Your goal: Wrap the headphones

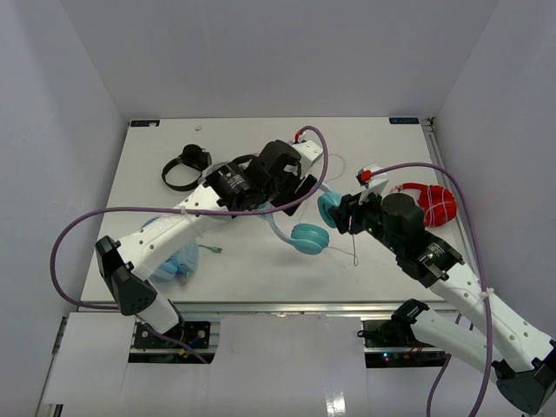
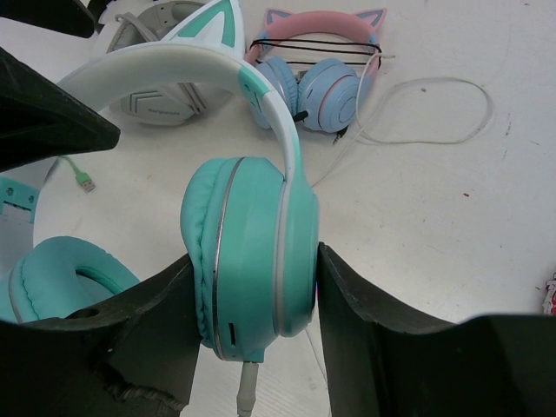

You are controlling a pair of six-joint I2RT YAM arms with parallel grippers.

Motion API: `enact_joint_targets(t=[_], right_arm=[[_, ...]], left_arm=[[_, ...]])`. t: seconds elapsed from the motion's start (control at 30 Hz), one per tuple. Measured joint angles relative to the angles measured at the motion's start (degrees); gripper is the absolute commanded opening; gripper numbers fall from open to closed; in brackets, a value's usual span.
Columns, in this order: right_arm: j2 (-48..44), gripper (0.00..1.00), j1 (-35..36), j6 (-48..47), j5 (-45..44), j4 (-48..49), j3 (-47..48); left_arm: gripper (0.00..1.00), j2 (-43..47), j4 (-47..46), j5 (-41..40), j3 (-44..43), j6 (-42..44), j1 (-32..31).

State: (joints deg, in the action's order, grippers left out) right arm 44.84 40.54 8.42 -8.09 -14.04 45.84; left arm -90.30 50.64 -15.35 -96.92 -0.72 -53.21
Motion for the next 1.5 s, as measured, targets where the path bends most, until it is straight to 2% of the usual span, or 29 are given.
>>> enact_joint_targets(t=[0.5, 0.87, 1.17, 1.37, 1.5], right_arm=[[-1.4, 0.08, 0.2, -0.2, 2.1, 0.0, -0.6], [-2.2, 0.08, 0.5, -0.5, 3.4, 0.0, -0.7], [-2.3, 0.08, 0.5, -0.9, 3.4, 0.0, -0.7], [-2.3, 0.08, 0.5, -1.1, 3.4, 0.0, -0.7], [-2.3, 0.08, 0.5, -1.3, 3.3, -0.1, -0.7]], left_arm=[[0.79, -0.4, 0.3, -0.2, 1.9, 1.6, 1.1], [0.62, -0.4, -0.1, 3.0, 2.8, 2.0, 2.0], [0.58, -0.5, 0.9, 5.7, 2.8, 2.2, 2.1], [0.43, -1.1, 2.6, 4.6, 2.8, 1.9, 2.1], [0.1, -2.0, 3.6, 3.5, 2.8, 1.7, 2.2]])
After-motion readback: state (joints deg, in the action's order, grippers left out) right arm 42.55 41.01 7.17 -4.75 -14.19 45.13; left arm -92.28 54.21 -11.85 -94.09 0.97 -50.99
